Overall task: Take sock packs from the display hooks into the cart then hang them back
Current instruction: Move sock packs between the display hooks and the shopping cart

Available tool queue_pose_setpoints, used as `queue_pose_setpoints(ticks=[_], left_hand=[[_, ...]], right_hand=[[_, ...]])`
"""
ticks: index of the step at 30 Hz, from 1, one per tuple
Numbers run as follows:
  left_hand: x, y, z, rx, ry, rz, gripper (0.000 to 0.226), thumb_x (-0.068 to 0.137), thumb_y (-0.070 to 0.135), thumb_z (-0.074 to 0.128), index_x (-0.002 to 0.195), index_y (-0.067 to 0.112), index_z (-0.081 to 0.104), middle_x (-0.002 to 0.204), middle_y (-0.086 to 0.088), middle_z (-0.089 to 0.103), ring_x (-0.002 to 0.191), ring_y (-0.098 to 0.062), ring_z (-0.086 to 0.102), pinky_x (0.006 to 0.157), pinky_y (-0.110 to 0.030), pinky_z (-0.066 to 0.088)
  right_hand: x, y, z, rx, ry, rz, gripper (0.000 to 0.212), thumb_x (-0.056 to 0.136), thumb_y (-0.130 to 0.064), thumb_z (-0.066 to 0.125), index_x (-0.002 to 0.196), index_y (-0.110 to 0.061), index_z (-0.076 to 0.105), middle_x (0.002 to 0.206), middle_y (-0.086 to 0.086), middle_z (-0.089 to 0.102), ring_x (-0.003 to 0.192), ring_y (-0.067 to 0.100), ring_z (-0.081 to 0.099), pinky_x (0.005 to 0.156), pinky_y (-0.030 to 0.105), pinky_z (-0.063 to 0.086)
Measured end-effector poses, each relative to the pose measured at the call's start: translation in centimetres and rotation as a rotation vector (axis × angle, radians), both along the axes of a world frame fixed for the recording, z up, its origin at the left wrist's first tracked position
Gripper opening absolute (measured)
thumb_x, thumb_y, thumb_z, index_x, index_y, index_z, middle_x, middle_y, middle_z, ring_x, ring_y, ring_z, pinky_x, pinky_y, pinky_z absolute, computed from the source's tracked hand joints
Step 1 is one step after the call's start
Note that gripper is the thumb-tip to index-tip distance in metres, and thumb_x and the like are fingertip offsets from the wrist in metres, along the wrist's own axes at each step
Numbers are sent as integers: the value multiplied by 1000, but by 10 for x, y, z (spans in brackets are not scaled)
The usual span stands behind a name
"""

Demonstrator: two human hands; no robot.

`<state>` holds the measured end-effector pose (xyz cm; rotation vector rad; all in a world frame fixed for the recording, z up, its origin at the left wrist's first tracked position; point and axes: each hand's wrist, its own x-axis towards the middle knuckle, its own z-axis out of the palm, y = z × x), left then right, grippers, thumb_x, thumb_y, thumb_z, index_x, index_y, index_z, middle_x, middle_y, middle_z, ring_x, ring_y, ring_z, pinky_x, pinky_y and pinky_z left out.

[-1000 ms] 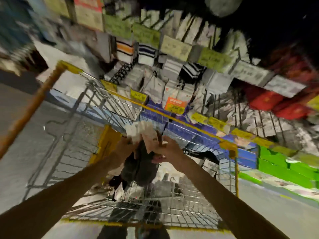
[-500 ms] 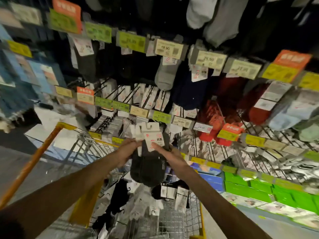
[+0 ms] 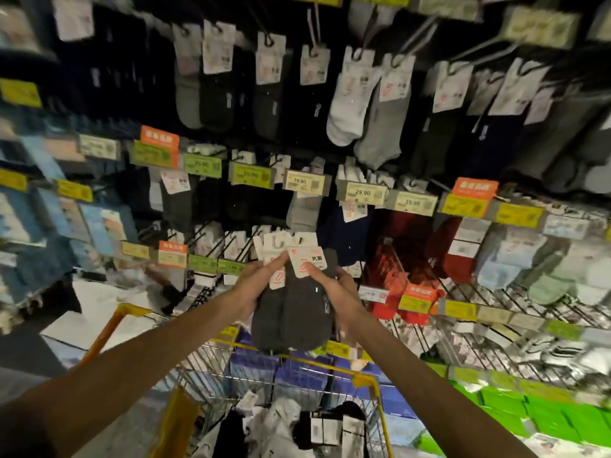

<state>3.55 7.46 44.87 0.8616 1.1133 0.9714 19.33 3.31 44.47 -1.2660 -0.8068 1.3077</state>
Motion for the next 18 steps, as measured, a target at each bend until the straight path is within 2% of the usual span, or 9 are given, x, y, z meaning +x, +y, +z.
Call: queue_pose_setpoints(ticks=[2, 4, 9, 12, 14, 18], left_hand=[[0, 7, 8, 42, 3, 2, 33, 86, 34, 74, 102, 5, 73, 90, -13, 77, 72, -20, 74, 57, -25, 56], [1, 11, 20, 64, -2, -24, 32, 86, 35, 73, 103, 8, 73, 87, -10, 77, 74, -20, 74, 62, -26, 56], [2, 23, 39, 56, -22, -107, 41, 78, 46, 77, 102, 12, 75, 94, -14, 76, 87, -29, 74, 75, -35, 58], [3, 29, 45, 61, -4, -170, 50, 69, 42, 85, 107, 12, 75, 97, -13, 76, 90, -29, 74, 81, -39, 58], [2, 33, 53, 95, 4, -207, 48, 69, 36, 85, 109, 12, 74, 99, -11, 76, 90, -26, 74, 81, -36, 58], [-2, 51, 87, 207, -8, -214, 51, 66, 38, 85, 109, 13, 74, 102, -9, 76, 95, -25, 73, 93, -42, 55]], right_hand=[[-1, 5, 10, 20, -14, 4, 44, 77, -28, 82, 115, -12, 66, 101, 7, 75, 93, 25, 72, 91, 45, 56], [-1, 10, 20, 34, -19, 2, 45, 78, -28, 81, 117, -12, 64, 102, 7, 75, 93, 24, 72, 89, 43, 56], [6, 18, 39, 31, -18, -11, 34, 81, -27, 77, 109, -14, 62, 100, 5, 75, 90, 21, 72, 74, 31, 58], [8, 22, 46, 11, -21, -26, 33, 81, -27, 77, 106, -16, 59, 103, 6, 73, 93, 21, 71, 75, 31, 57], [9, 27, 52, 9, -6, -35, 37, 80, -27, 78, 109, -13, 59, 106, 8, 73, 95, 23, 71, 78, 34, 58], [12, 46, 88, 73, -2, 10, 49, 79, -30, 79, 120, -10, 62, 108, 6, 74, 100, 23, 70, 88, 38, 56]])
